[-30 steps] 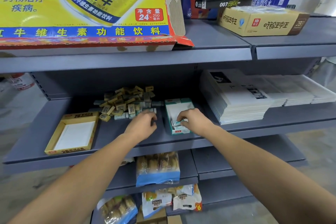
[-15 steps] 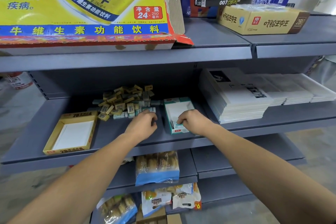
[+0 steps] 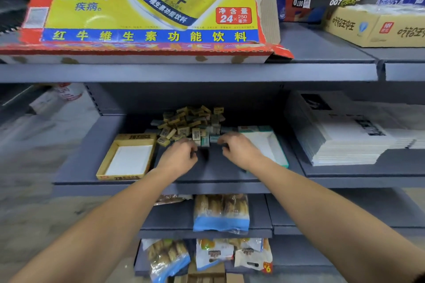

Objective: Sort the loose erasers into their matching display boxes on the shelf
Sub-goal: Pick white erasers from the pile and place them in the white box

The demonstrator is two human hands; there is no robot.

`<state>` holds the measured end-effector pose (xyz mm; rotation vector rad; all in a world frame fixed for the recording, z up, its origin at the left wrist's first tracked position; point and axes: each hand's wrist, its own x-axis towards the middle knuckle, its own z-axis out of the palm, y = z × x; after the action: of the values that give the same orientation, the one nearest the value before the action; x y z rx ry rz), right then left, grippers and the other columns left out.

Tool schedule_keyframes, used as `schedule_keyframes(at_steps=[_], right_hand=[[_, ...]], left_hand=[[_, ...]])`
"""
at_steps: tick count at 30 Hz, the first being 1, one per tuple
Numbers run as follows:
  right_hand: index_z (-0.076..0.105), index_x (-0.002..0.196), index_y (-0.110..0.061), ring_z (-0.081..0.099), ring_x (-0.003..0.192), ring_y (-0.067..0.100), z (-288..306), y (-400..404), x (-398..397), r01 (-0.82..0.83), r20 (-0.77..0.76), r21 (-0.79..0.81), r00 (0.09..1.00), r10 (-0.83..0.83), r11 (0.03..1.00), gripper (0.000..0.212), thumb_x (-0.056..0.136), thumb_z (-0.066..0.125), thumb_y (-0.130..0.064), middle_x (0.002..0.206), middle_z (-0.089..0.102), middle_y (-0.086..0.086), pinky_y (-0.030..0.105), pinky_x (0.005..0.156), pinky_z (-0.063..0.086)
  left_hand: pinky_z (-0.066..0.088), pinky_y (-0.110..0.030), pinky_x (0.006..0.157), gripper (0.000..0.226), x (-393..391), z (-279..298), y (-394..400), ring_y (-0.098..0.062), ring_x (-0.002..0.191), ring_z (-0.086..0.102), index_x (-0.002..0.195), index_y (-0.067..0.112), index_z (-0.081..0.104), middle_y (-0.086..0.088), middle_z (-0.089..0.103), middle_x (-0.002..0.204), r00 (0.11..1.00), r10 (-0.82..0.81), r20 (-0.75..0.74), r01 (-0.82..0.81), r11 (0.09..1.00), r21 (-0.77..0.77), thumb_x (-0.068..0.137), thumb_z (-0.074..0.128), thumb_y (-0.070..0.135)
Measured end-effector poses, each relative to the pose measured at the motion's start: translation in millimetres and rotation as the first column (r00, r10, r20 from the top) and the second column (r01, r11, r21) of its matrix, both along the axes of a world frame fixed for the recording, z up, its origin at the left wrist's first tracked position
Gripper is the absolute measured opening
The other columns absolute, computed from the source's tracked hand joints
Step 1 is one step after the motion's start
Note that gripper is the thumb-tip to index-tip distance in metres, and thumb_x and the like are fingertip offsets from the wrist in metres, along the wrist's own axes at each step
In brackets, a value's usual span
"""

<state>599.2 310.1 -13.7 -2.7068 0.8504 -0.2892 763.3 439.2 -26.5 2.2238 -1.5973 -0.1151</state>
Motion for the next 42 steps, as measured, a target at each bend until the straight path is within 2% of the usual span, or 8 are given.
schedule_keyframes(at_steps=[7,14,20,24,30,36,42], right_hand=[[0.058,0.128,-0.011,0.06,0.106,0.035,-7.0,-7.9,26.7,0.05,-0.089,-0.006,0.995,-0.05,0.999,0.037,0.092,0.05,-0.012,0.121,0.062,0.017,0.04,0.085,0.052],[0.053,0.134,-0.012,0.058,0.11,0.035,-18.2,-24.3,37.1,0.115,-0.188,-0.024,0.975,-0.117,0.993,0.042,0.092,0.047,-0.006,0.125,0.06,0.019,0.038,0.087,0.049],[0.066,0.108,-0.009,0.062,0.101,0.033,-19.8,-28.0,42.0,0.149,-0.177,-0.013,0.973,-0.149,0.989,0.027,0.09,0.048,-0.001,0.11,0.067,0.016,0.032,0.076,0.049],[0.068,0.105,-0.01,0.062,0.098,0.033,-19.5,-27.4,40.6,0.161,-0.147,0.022,0.977,-0.156,0.987,0.028,0.088,0.048,0.0,0.109,0.067,0.015,0.033,0.08,0.051],[0.061,0.122,-0.015,0.06,0.108,0.03,-14.2,-19.0,25.8,0.121,-0.096,0.09,0.989,-0.112,0.989,0.035,0.088,0.057,-0.013,0.122,0.063,0.012,0.036,0.091,0.05],[0.061,0.123,-0.013,0.059,0.109,0.031,2.8,-2.5,16.9,0.043,0.08,0.048,0.996,-0.047,0.998,0.037,0.086,0.059,-0.012,0.119,0.064,0.013,0.041,0.089,0.05],[0.063,0.119,-0.009,0.057,0.11,0.029,11.8,10.4,10.3,-0.023,0.168,-0.014,0.986,0.025,1.0,0.036,0.083,0.061,-0.006,0.12,0.064,0.011,0.038,0.092,0.048]], left_hand=[[0.05,-0.035,0.084,0.021,21.9,-0.5,-1.0,-0.026,0.1,0.06,0.106,0.012,0.068,-0.006,0.06,0.111,1.0,-0.006,0.001,0.006,1.0,-0.016,0.088,0.058,0.013],[0.052,-0.039,0.082,0.021,30.1,-2.8,-16.1,-0.024,0.1,0.059,0.108,0.014,0.066,-0.004,0.059,0.115,0.999,-0.023,-0.026,0.023,1.0,-0.013,0.088,0.059,0.016],[0.052,-0.038,0.082,0.02,33.4,-4.4,-24.7,-0.021,0.101,0.059,0.107,0.016,0.065,-0.002,0.06,0.116,1.0,-0.026,-0.017,0.026,0.999,-0.024,0.088,0.061,0.017],[0.051,-0.037,0.081,0.018,30.5,-3.4,-24.9,-0.022,0.1,0.058,0.104,0.016,0.065,-0.002,0.059,0.114,1.0,-0.023,-0.012,0.022,0.999,-0.03,0.088,0.06,0.017],[0.049,-0.033,0.078,0.018,23.1,1.0,-21.3,-0.023,0.099,0.057,0.104,0.016,0.065,-0.002,0.058,0.113,1.0,-0.027,-0.001,0.027,0.999,-0.029,0.088,0.059,0.017],[0.051,-0.04,0.08,0.018,14.0,10.9,-17.3,-0.024,0.098,0.058,0.102,0.019,0.065,-0.001,0.058,0.111,0.999,-0.031,-0.008,0.031,0.999,-0.02,0.086,0.059,0.018],[0.047,-0.032,0.075,0.019,-4.2,14.3,-15.9,-0.024,0.098,0.057,0.104,0.015,0.065,-0.003,0.058,0.108,0.999,-0.051,0.0,0.051,0.998,-0.038,0.087,0.06,0.018]])
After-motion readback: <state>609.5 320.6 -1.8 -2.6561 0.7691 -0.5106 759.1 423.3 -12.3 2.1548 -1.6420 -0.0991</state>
